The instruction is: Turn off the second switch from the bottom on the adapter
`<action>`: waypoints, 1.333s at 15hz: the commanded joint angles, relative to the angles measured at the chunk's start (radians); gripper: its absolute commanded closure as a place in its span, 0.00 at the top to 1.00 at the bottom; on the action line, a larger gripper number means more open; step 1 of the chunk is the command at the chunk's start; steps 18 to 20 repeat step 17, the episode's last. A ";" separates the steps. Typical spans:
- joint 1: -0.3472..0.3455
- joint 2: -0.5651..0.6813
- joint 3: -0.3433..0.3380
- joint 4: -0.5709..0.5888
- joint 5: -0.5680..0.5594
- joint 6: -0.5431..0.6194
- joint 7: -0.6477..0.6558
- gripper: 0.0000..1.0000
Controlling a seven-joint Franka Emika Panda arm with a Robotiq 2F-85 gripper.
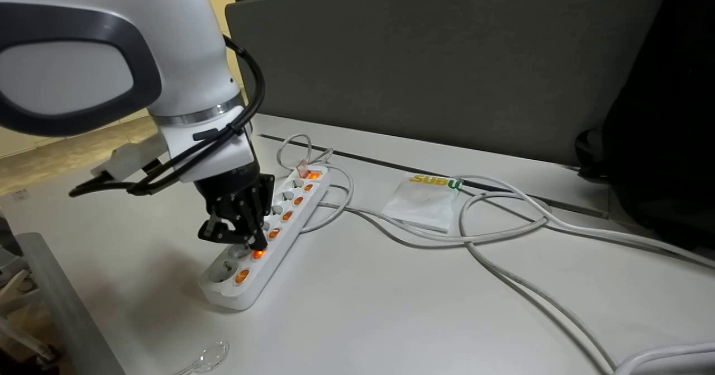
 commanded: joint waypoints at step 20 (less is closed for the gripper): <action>-0.073 0.094 0.001 0.157 0.110 -0.254 -0.036 0.00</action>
